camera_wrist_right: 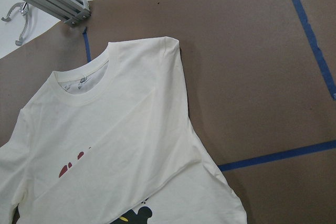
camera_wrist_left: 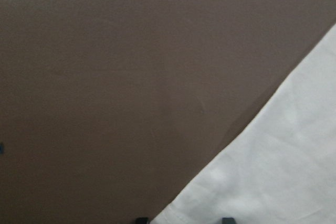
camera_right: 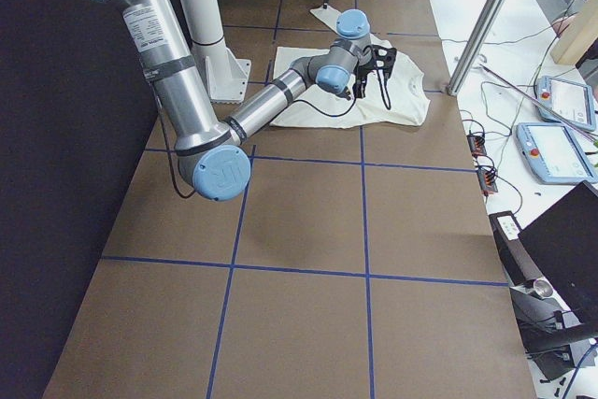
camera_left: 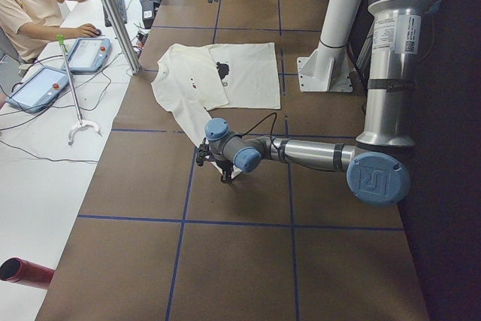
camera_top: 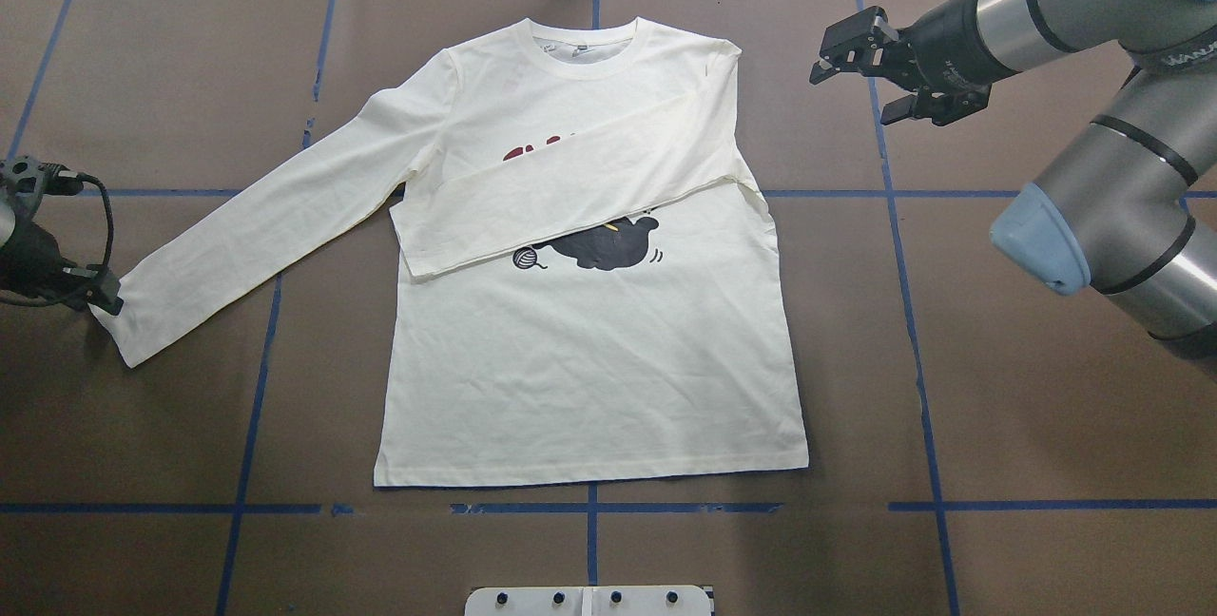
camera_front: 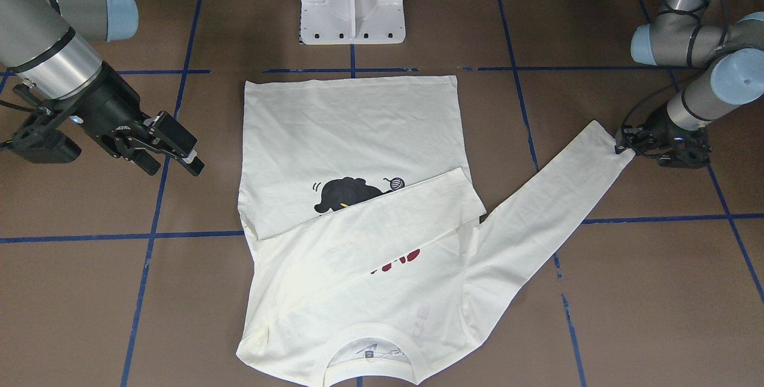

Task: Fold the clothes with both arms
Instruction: 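Fold the other sleeve across the chest with the left gripper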

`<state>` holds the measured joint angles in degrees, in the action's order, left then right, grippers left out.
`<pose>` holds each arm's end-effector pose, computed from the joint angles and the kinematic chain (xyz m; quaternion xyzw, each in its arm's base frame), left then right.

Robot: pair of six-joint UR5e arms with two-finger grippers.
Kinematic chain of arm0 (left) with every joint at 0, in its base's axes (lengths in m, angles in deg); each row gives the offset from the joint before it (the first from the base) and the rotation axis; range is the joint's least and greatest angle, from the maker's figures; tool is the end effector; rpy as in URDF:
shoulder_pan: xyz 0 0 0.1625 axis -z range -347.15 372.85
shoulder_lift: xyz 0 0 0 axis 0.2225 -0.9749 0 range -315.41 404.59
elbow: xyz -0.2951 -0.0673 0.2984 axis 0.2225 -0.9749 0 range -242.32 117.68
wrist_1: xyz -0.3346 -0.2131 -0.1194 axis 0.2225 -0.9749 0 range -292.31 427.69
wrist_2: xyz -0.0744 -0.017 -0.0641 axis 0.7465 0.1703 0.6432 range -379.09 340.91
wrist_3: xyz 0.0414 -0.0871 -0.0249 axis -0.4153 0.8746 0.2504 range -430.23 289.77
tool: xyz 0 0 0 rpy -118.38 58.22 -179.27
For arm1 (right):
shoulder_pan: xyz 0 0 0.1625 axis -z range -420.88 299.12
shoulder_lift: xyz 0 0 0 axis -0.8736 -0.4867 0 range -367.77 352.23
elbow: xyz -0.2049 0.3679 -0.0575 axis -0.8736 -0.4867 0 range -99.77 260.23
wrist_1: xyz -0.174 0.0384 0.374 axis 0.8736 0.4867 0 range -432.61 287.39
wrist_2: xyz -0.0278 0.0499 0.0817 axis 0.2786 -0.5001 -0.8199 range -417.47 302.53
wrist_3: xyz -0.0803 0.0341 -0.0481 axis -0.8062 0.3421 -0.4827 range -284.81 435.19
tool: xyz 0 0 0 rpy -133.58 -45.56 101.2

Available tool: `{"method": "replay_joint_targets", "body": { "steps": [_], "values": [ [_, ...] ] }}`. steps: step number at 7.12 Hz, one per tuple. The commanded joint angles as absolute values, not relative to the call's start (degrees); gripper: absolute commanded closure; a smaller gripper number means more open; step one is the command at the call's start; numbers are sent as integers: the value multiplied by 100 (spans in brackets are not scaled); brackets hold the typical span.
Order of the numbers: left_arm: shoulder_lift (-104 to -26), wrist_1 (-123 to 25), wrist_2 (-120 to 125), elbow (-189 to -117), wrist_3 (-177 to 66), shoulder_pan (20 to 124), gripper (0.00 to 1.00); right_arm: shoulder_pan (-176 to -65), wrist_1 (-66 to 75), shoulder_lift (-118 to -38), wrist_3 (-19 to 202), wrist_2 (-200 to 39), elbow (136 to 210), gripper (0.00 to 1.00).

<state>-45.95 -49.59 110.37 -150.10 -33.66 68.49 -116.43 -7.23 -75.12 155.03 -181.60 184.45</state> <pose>0.2353 -0.4680 0.6253 -0.0211 0.3891 0.0572 0.9192 -0.2742 -0.5365 0.2711 0.0532 -0.5473 0.1786 0.8159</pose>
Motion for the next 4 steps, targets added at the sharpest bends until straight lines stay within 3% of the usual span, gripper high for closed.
{"method": "replay_joint_targets", "body": {
  "steps": [1, 4],
  "values": [
    [-4620, -4938, 11090, -15099, -3358, 6849, 100, -11643, -714, -7519, 15535, -18157, 18491, 1],
    [-4829, -4824, 11983, -16325, -2965, 6849, 100, -11660, -714, -7755, 15526, -18157, 18772, 1]
  ]
}}
